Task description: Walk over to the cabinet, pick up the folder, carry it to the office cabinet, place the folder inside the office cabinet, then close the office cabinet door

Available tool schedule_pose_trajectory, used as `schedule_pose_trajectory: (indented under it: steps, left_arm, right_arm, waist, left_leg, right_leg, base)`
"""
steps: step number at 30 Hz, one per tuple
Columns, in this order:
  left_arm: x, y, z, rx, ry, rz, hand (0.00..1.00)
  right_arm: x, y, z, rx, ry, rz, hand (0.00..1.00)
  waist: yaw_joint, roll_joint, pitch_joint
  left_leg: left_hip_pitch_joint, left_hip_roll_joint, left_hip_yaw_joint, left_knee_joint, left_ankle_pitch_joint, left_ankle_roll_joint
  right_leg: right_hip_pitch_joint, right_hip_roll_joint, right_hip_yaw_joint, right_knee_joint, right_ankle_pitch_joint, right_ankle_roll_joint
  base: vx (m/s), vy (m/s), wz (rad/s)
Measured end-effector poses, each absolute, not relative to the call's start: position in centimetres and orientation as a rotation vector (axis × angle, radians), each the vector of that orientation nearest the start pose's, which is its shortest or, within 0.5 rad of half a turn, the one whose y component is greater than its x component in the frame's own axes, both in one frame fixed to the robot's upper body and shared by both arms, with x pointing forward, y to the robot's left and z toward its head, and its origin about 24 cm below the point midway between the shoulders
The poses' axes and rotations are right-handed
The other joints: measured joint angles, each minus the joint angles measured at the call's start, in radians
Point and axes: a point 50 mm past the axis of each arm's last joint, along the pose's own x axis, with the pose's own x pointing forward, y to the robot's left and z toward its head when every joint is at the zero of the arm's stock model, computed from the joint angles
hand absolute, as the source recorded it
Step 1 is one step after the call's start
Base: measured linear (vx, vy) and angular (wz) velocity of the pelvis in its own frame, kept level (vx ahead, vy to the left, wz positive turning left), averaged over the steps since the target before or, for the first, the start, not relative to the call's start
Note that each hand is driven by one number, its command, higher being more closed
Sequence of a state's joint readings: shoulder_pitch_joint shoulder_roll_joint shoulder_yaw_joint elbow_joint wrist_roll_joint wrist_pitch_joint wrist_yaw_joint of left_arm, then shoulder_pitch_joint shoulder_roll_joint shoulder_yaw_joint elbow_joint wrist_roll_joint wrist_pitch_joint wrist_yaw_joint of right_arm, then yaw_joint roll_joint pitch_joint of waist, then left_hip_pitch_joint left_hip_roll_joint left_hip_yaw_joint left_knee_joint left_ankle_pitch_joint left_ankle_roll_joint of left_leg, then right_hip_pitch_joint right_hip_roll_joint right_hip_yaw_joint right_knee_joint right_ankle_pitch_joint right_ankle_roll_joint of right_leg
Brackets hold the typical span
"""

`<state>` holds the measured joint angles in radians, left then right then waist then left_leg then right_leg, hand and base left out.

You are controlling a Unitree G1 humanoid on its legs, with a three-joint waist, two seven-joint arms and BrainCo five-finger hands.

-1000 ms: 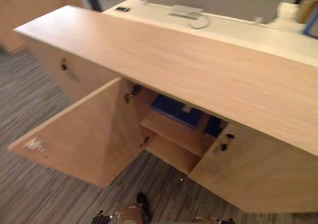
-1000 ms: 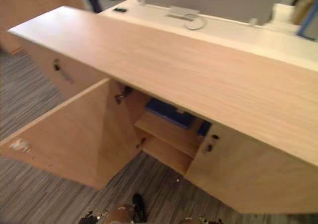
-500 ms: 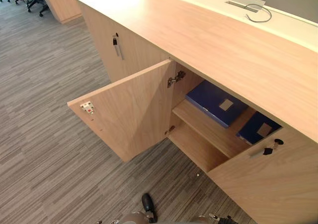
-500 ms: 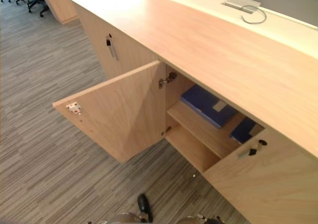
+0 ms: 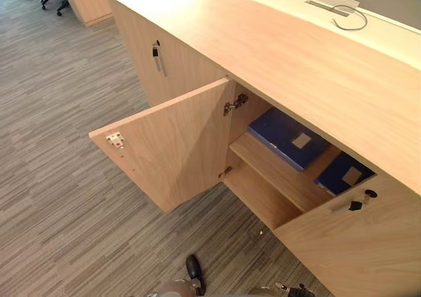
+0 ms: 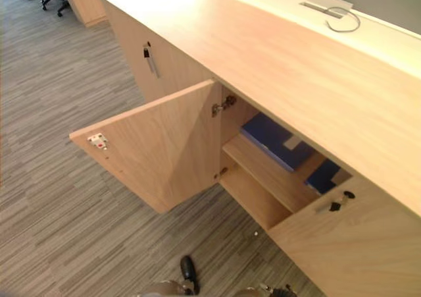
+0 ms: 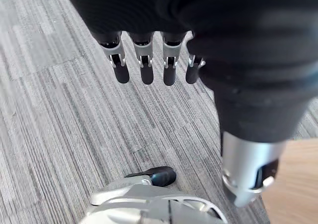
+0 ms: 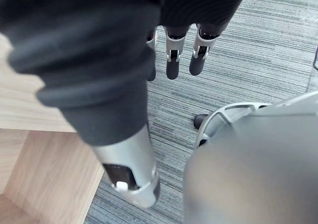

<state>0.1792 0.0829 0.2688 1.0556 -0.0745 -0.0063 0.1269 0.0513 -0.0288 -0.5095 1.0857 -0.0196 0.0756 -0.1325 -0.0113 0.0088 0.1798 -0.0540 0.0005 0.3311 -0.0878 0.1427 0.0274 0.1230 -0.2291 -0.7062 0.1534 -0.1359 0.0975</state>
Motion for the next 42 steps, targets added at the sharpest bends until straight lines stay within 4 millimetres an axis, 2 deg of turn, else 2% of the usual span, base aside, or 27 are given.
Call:
schedule_pose_trajectory:
  steps: [2, 4, 6, 7, 8, 9, 10, 12, 13, 14, 15, 16, 17, 19, 22, 25, 26, 28, 30, 33, 34, 39, 42]
  left_arm:
    - [4.9, 22.8, -16.3, -0.121, 1.161, 0.558, 0.0]
    - [4.5, 23.5, -16.2, -0.172, 1.148, 0.626, 0.0]
    - [4.0, 24.2, -16.1, -0.207, 1.139, 0.687, 0.0]
    - [4.1, 24.8, -15.9, -0.231, 1.122, 0.729, 0.0]
    - [4.3, 25.3, -15.8, -0.244, 1.107, 0.76, 0.0]
    - [4.7, 26.1, -15.4, -0.255, 1.073, 0.798, 0.0]
    - [5.1, 26.6, -15.2, -0.255, 1.05, 0.812, 0.0]
    - [7.4, 28.6, -13.8, -0.238, 0.94, 0.844, 0.0]
    - [8.7, 30.0, -12.7, -0.212, 0.868, 0.859, 0.0]
    - [9.4, 31.0, -11.7, -0.178, 0.813, 0.865, 0.0]
    - [10.7, 32.3, -10.4, -0.135, 0.749, 0.862, 0.0]
    - [11.6, 32.6, -9.8, -0.117, 0.717, 0.849, 0.0]
    - [12.9, 33.3, -8.7, -0.093, 0.659, 0.839, 0.0]
    - [13.6, 34.6, -7.3, -0.042, 0.603, 0.843, 0.0]
    - [13.9, 35.4, -6.6, 0.019, 0.596, 0.837, 0.0]
    - [13.7, 35.8, -6.5, 0.059, 0.616, 0.833, 0.0]
    - [13.5, 36.0, -6.6, 0.077, 0.632, 0.831, 0.0]
    - [13.6, 35.9, -7.0, 0.088, 0.665, 0.814, 0.0]
    - [14.9, 35.8, -6.7, 0.105, 0.661, 0.784, 0.0]
    - [17.1, 36.2, -5.5, 0.174, 0.63, 0.731, 0.0]
    - [17.5, 36.3, -5.2, 0.196, 0.624, 0.717, 0.0]
    - [22.1, 36.0, -2.2, 0.422, 0.553, 0.558, 0.0]
    - [23.8, 35.3, -1.5, 0.472, 0.534, 0.5, 0.0]
  right_arm:
    - [7.1, -21.9, -16.6, 0.188, 1.212, -0.604, 0.0]
    - [6.8, -21.2, -16.8, 0.228, 1.223, -0.618, 0.0]
    - [6.7, -20.9, -16.9, 0.287, 1.217, -0.664, 0.0]
    - [6.8, -20.7, -16.9, 0.316, 1.206, -0.683, 0.0]
    - [6.6, -20.9, -16.9, 0.33, 1.202, -0.706, 0.0]
    - [6.1, -21.2, -16.9, 0.342, 1.203, -0.74, 0.0]
    - [5.7, -21.3, -16.9, 0.346, 1.204, -0.751, 0.0]
    - [4.9, -21.2, -17.0, 0.362, 1.211, -0.776, 0.0]
    - [4.3, -20.7, -17.1, 0.378, 1.224, -0.788, 0.0]
    - [3.8, -20.4, -17.2, 0.384, 1.237, -0.796, 0.0]
    - [3.2, -19.7, -17.3, 0.417, 1.241, -0.816, 0.0]
    - [3.1, -19.8, -17.3, 0.419, 1.236, -0.823, 0.0]
    - [2.9, -20.0, -17.2, 0.42, 1.234, -0.829, 0.0]
    - [2.8, -20.1, -17.2, 0.409, 1.228, -0.822, 0.0]
    - [2.8, -20.4, -17.2, 0.383, 1.228, -0.786, 0.0]
    - [2.6, -20.4, -17.2, 0.382, 1.234, -0.783, 0.0]
    - [2.5, -20.4, -17.2, 0.372, 1.241, -0.77, 0.0]
    - [2.3, -21.0, -17.2, 0.348, 1.247, -0.763, 0.0]
    - [2.2, -21.3, -17.1, 0.337, 1.248, -0.761, 0.0]
    - [2.1, -21.6, -17.1, 0.331, 1.252, -0.763, 0.0]
    - [2.1, -21.5, -17.1, 0.331, 1.252, -0.762, 0.0]
    - [2.0, -21.5, -17.1, 0.32, 1.255, -0.74, 0.0]
    - [2.0, -21.5, -17.1, 0.321, 1.254, -0.74, 0.0]
  waist:
    - [0.005, -0.015, 0.002]
    - [0.009, -0.052, 0.002]
    - [0.009, -0.077, -0.005]
    - [0.004, -0.088, -0.001]
    - [-0.003, -0.093, -0.003]
    - [-0.006, -0.095, -0.006]
    - [-0.006, -0.091, -0.012]
    - [-0.013, -0.085, -0.017]
    - [-0.015, -0.079, -0.031]
    - [-0.01, -0.069, -0.041]
    - [-0.006, -0.071, -0.057]
    - [-0.008, -0.066, -0.06]
    - [-0.01, -0.055, -0.066]
    - [-0.009, -0.046, -0.073]
    - [-0.015, -0.033, -0.091]
    - [-0.014, -0.035, -0.11]
    - [-0.012, -0.038, -0.119]
    - [-0.012, -0.023, -0.152]
    - [-0.011, -0.002, -0.158]
    - [-0.023, 0.001, -0.159]
    - [-0.027, 0.0, -0.16]
    - [-0.034, 0.003, -0.158]
    - [-0.035, 0.003, -0.158]
  left_leg:
    - [-0.028, 0.018, -0.012, 0.006, 0.017, -0.004]
    - [-0.035, 0.038, -0.02, 0.022, 0.023, -0.013]
    - [-0.035, 0.055, -0.015, 0.03, 0.018, -0.03]
    - [-0.04, 0.079, 0.022, 0.085, -0.04, -0.029]
    - [-0.052, 0.101, 0.057, 0.136, -0.062, -0.027]
    - [-0.061, 0.134, 0.062, 0.195, -0.09, -0.044]
    - [-0.071, 0.142, 0.063, 0.222, -0.104, -0.045]
    - [-0.129, 0.151, 0.07, 0.333, -0.17, -0.032]
    - [-0.179, 0.169, 0.091, 0.417, -0.229, -0.023]
    - [-0.206, 0.181, 0.101, 0.456, -0.264, -0.026]
    - [-0.203, 0.158, 0.101, 0.425, -0.26, -0.029]
    - [-0.199, 0.149, 0.099, 0.4, -0.252, -0.028]
    - [-0.177, 0.133, 0.1, 0.344, -0.234, -0.028]
    - [-0.125, 0.117, 0.11, 0.277, -0.211, -0.019]
    - [-0.07, 0.106, 0.126, 0.206, -0.189, -0.023]
    - [-0.032, 0.097, 0.139, 0.166, -0.173, -0.034]
    - [-0.017, 0.094, 0.151, 0.155, -0.168, -0.042]
    - [-0.006, 0.104, 0.161, 0.125, -0.145, -0.062]
    - [0.024, 0.121, 0.168, 0.066, -0.102, -0.078]
    - [0.079, 0.138, 0.17, -0.001, -0.065, -0.098]
    - [0.08, 0.14, 0.17, -0.002, -0.064, -0.099]
    - [0.08, 0.132, 0.171, -0.004, -0.059, -0.096]
    - [0.08, 0.128, 0.171, -0.005, -0.058, -0.095]
  right_leg:
    - [-0.001, 0.022, -0.021, -0.007, 0.0, -0.001]
    - [0.003, 0.033, -0.013, -0.004, -0.009, -0.017]
    - [-0.001, 0.032, 0.0, -0.002, -0.013, -0.023]
    - [-0.001, 0.027, 0.007, 0.002, -0.013, -0.023]
    - [-0.005, 0.021, 0.013, 0.005, -0.013, -0.022]
    - [-0.016, 0.013, 0.023, 0.011, -0.011, -0.02]
    - [-0.021, 0.006, 0.025, 0.012, -0.008, -0.015]
    - [-0.044, -0.025, 0.03, 0.025, 0.005, 0.007]
    - [-0.07, -0.034, 0.045, 0.037, 0.013, 0.017]
    - [-0.088, -0.035, 0.063, 0.04, 0.018, 0.018]
    - [-0.109, -0.033, 0.088, 0.03, 0.045, -0.015]
    - [-0.112, -0.033, 0.093, 0.017, 0.064, -0.026]
    - [-0.115, -0.018, 0.117, -0.013, 0.092, -0.021]
    - [-0.104, 0.003, 0.171, -0.046, 0.098, -0.018]
    - [-0.111, 0.025, 0.222, -0.068, 0.098, -0.018]
    - [-0.124, 0.036, 0.254, -0.077, 0.102, -0.023]
    - [-0.129, 0.04, 0.272, -0.077, 0.14, -0.021]
    - [-0.134, 0.059, 0.278, -0.089, 0.14, -0.011]
    - [-0.128, 0.091, 0.281, -0.101, 0.137, -0.016]
    - [-0.098, 0.124, 0.281, -0.104, 0.126, -0.034]
    - [-0.098, 0.127, 0.281, -0.104, 0.124, -0.037]
    - [-0.099, 0.122, 0.287, -0.104, 0.119, -0.044]
    - [-0.098, 0.118, 0.287, -0.106, 0.119, -0.045]
  base:
    - [0.0, -0.086, 0.37]
    - [-0.03, -0.063, 0.13]
    - [-0.05, -0.056, -0.22]
    - [-0.08, -0.053, -0.4]
    - [-0.09, -0.068, -0.47]
    - [-0.06, -0.047, -0.31]
    - [-0.03, 0.011, -0.27]
    - [0.0, 0.135, -0.18]
    - [0.03, 0.239, -0.35]
    - [0.08, 0.326, -0.39]
    - [0.08, 0.271, -0.24]
    - [0.05, 0.253, 0.0]
    - [0.0, 0.159, 0.07]
    - [0.02, 0.157, -0.07]
    - [0.03, 0.072, -0.08]
    - [0.01, -0.043, -0.04]
    - [0.02, -0.086, -0.2]
    - [0.08, -0.183, -0.25]
    - [0.08, -0.186, -0.14]
    - [0.02, -0.12, -0.03]
    - [-0.02, -0.089, -0.01]
    - [-0.05, -0.011, -0.01]
    - [-0.05, 0.007, 0.01]
